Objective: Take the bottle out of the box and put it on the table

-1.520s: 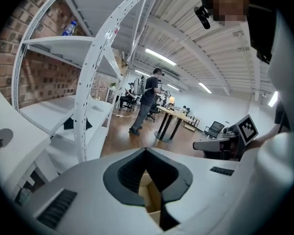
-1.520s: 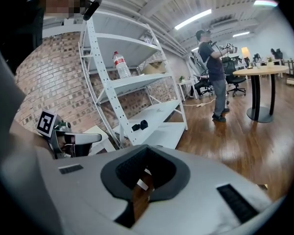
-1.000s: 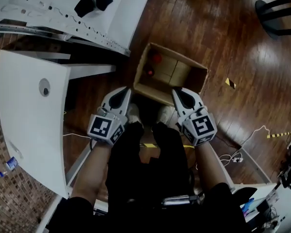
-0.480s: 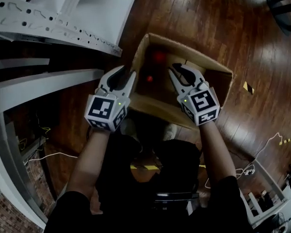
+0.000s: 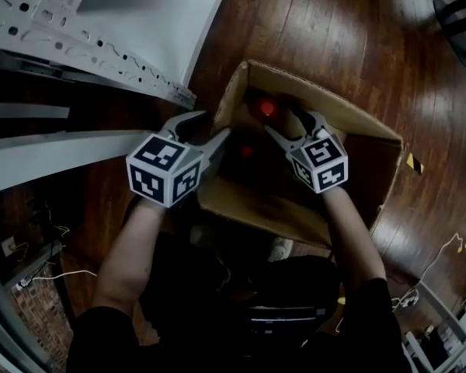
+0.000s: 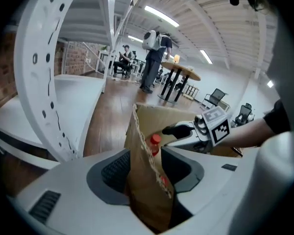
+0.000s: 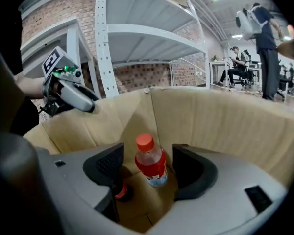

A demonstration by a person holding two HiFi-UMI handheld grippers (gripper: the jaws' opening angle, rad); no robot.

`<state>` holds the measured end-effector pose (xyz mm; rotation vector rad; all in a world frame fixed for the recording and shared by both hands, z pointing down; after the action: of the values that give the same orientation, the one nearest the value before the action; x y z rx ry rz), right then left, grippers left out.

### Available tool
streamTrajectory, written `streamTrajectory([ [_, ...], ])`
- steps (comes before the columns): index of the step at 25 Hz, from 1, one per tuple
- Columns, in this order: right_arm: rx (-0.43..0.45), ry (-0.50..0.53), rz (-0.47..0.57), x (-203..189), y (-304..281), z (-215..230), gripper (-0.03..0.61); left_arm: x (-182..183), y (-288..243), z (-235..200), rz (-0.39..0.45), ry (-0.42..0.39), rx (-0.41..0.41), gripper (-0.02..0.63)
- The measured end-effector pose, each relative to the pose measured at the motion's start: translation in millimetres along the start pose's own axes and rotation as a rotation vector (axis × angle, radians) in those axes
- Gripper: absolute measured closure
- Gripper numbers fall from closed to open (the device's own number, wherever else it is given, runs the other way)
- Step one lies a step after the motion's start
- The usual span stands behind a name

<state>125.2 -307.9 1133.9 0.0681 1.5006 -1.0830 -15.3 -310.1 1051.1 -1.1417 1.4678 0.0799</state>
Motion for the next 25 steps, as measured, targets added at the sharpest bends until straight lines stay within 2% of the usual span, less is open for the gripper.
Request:
streamTrajectory([
  [2,0.012,0.009,-0.021,-11.0,-13.1,0.2,0.233,-14.4,-1.1,2.3,-0.049,0.007,-0.011,0.425],
  [4,0.014,0.034,-0.034,-18.3,-26.7,-0.2,0.209,-18.1,0.5,5.8,-0.047,0.046,-0.007,0.510],
  [6,0.010,0.060,-0.034,-21.7,-40.9,-0.3,0.198,-17.5,1.3,7.0,-0.033,0.064,0.014,0.540],
  [16,-0.024,0.036,-0.050,-43.4,-94.5,4.7,0.200,-20.0,5.8,3.8,-0.002,0.098,0.004,0.549],
  [20,-0.024,0.044,-0.065,-47.0,-99.9,5.9,0.224,-18.9,4.8,2.3,-0.013,0.076,0.006,0.549],
  [25,-0.019,0.071,-0.065,-42.8,-91.8,2.0,0.238,-18.4,2.5,0.8,-0.022,0.088,-0.006,0.545],
])
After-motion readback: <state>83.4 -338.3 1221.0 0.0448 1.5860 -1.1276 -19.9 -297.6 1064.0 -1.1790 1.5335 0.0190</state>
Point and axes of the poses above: the fingertips, and each gripper's own axes: y backward along the fingers, z to its right, x out of its top, the point moved 3 cm from there along y, backward along the fingers, and after that the axes turned 1 degree about z, right-handed, at the moved point
